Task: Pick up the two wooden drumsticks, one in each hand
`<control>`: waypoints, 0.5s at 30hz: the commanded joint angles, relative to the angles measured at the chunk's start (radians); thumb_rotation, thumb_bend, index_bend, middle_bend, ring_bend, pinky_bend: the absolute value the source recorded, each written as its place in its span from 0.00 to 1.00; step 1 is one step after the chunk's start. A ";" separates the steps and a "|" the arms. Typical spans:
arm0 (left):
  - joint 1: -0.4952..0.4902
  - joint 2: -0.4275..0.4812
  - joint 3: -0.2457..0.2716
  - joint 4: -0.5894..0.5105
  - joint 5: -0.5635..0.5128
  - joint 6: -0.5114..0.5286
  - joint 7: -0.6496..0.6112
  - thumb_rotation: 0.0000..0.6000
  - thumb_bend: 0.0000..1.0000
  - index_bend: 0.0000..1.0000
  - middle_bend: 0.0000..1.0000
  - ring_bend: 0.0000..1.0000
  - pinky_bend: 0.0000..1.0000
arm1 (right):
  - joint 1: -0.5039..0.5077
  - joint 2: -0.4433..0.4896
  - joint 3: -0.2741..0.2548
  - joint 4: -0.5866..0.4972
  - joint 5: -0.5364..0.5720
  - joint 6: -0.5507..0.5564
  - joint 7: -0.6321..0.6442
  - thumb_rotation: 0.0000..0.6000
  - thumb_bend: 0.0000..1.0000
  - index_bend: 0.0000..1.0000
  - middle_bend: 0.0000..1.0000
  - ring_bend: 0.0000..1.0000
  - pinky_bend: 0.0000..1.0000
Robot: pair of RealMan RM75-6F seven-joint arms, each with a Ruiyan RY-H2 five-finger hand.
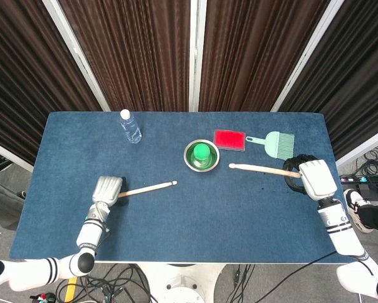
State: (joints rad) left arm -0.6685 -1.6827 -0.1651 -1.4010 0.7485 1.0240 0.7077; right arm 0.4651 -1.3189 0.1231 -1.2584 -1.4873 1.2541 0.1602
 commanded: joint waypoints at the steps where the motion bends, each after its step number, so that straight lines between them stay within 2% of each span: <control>1: -0.006 -0.003 0.000 0.008 -0.008 -0.004 0.002 0.82 0.27 0.45 0.50 0.63 0.72 | -0.001 -0.001 0.000 0.002 0.000 -0.001 0.002 1.00 0.53 0.68 0.64 0.38 0.46; 15: -0.025 -0.011 0.022 0.030 -0.027 -0.008 0.016 0.81 0.31 0.46 0.53 0.63 0.72 | -0.003 -0.010 -0.001 0.018 0.004 -0.008 0.010 1.00 0.53 0.68 0.64 0.38 0.46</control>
State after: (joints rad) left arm -0.6926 -1.6935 -0.1438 -1.3718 0.7221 1.0168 0.7232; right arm 0.4616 -1.3288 0.1219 -1.2404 -1.4834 1.2460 0.1702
